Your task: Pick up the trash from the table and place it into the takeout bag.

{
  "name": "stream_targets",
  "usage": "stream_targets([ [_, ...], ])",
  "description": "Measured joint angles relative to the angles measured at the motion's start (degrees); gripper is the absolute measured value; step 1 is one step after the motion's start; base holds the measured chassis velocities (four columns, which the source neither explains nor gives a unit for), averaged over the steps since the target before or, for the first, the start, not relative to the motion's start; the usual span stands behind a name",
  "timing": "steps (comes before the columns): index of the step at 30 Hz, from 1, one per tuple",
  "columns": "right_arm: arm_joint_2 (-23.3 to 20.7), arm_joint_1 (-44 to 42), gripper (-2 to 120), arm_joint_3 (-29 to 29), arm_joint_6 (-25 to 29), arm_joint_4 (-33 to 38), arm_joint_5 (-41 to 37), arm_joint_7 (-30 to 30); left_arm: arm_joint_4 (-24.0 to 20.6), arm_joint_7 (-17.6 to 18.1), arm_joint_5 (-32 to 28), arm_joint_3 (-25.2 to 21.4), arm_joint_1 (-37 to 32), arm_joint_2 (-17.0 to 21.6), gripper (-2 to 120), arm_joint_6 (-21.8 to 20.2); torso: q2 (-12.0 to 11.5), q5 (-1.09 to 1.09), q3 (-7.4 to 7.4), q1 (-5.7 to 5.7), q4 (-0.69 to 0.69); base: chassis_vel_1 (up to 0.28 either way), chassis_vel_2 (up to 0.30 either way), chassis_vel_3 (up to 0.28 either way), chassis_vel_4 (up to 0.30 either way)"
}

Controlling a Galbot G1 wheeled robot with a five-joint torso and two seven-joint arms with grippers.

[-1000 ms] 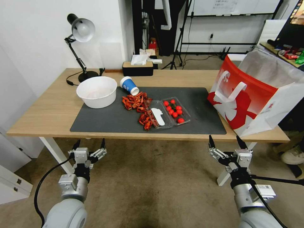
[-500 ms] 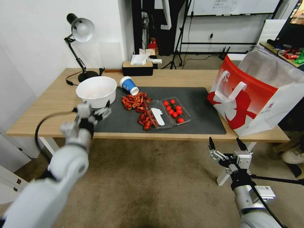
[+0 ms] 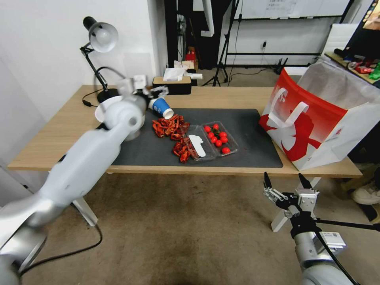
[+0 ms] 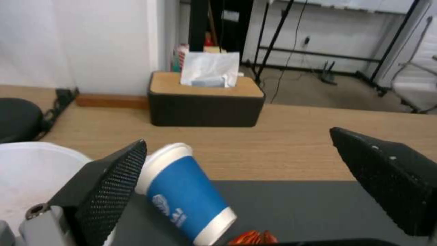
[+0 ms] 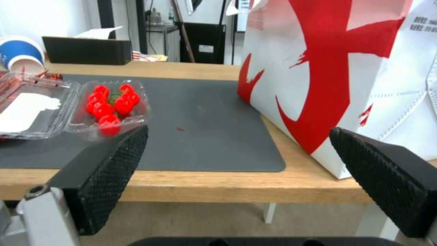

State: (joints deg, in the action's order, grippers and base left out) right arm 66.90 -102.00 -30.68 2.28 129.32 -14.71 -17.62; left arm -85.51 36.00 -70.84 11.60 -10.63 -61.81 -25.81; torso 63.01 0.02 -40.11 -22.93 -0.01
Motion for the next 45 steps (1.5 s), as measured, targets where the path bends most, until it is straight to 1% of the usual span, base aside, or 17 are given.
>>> stream_targets([
  [1,0.0,0.0,100,0.0,0.0,0.0,0.0,0.0,0.0,0.0,0.0,0.0,0.0,0.0,100,0.0,0.0,0.00,0.00,0.00,0.00,0.000,0.000,0.000,0.000],
  [4,0.2,0.0,100,-0.1,0.0,-0.1,0.1,0.0,7.2,1.3,-2.4,2.5,4.4,-3.7,100,-1.5,0.0,0.00,0.00,0.00,0.00,0.000,0.000,0.000,0.000],
  [5,0.2,0.0,100,-0.1,0.0,-0.1,0.1,0.0,7.2,1.3,-2.4,2.5,4.4,-3.7,100,-1.5,0.0,0.00,0.00,0.00,0.00,0.000,0.000,0.000,0.000],
  [7,0.2,0.0,100,-0.3,0.0,-0.3,0.1,-0.1,12.4,3.2,-3.2,3.6,6.6,-6.5,100,-3.0,0.0,-0.03,0.00,0.00,0.02,0.000,0.000,0.000,0.000],
  [8,0.2,0.0,100,-0.4,0.0,-0.4,0.1,-0.2,14.3,4.3,-3.3,4.0,7.5,-7.7,100,-3.6,0.0,-0.02,0.00,0.00,0.02,0.000,0.000,0.000,0.000],
  [9,0.2,0.0,100,-0.4,0.0,-0.4,0.1,-0.2,14.3,4.3,-3.3,4.0,7.5,-7.7,100,-3.6,0.0,-0.02,0.00,0.00,0.02,0.000,0.000,0.000,0.000],
  [10,0.3,0.0,100,-0.4,0.0,-0.5,0.1,-0.2,17.2,5.8,-3.4,4.7,8.6,-9.4,100,-4.1,0.0,0.00,0.01,0.01,0.02,0.000,0.000,0.000,0.000],
  [11,0.3,0.0,100,-0.4,0.0,-0.5,0.1,-0.2,18.4,6.4,-3.4,5.1,9.1,-10.2,100,-4.3,0.0,-0.01,0.01,0.01,0.02,0.000,0.000,0.000,0.000],
  [12,0.3,0.0,100,-0.3,0.0,-0.5,0.1,-0.2,21.0,7.7,-3.4,5.9,10.1,-11.8,100,-4.6,0.0,-0.02,0.00,0.01,0.01,0.000,0.000,0.000,0.000],
  [13,0.3,0.0,100,-0.3,0.0,-0.5,0.1,-0.2,21.0,7.7,-3.4,5.9,10.1,-11.8,100,-4.6,0.0,-0.02,0.00,0.01,0.01,0.000,0.000,0.000,0.000],
  [16,0.4,0.0,100,-0.3,0.0,-0.6,0.2,-0.2,25.8,8.8,-2.9,6.7,11.7,-14.9,100,-5.2,0.0,-0.01,0.00,0.01,0.01,0.000,0.000,0.000,0.000],
  [21,0.3,0.0,100,-0.4,0.0,-0.8,0.2,-0.2,29.0,9.6,-1.9,6.9,12.4,-16.7,100,-5.4,0.0,-0.02,0.01,0.01,0.01,0.000,0.000,0.000,0.000],
  [23,0.3,0.0,100,-0.4,0.0,-0.8,0.1,-0.2,32.6,9.8,-0.4,6.9,13.1,-18.0,100,-5.2,0.0,-0.01,0.00,0.01,0.01,0.000,0.000,0.000,0.000],
  [24,0.3,0.0,100,-0.4,0.0,-0.8,0.1,-0.2,32.6,9.8,-0.4,6.9,13.1,-18.0,100,-5.2,0.0,-0.01,0.00,0.01,0.01,0.000,0.000,0.000,0.000],
  [27,0.2,0.0,100,-0.3,0.0,-0.9,0.1,-0.2,37.0,9.2,0.1,6.8,14.1,-19.1,100,-5.0,0.0,-0.02,0.00,0.01,0.02,0.000,0.000,0.000,0.000],
  [35,0.2,-0.2,100,-0.2,0.1,-1.0,0.0,-0.1,40.8,8.5,-2.1,5.7,14.6,-20.7,100,-5.0,0.0,-0.02,0.01,0.01,0.01,0.000,0.000,0.000,0.000],
  [45,0.5,-0.9,100,-0.2,0.1,-0.3,0.3,0.1,43.6,8.4,-2.4,5.2,14.6,-21.5,100,-5.1,0.0,-0.02,0.01,0.02,0.01,0.000,0.000,0.000,0.000],
])
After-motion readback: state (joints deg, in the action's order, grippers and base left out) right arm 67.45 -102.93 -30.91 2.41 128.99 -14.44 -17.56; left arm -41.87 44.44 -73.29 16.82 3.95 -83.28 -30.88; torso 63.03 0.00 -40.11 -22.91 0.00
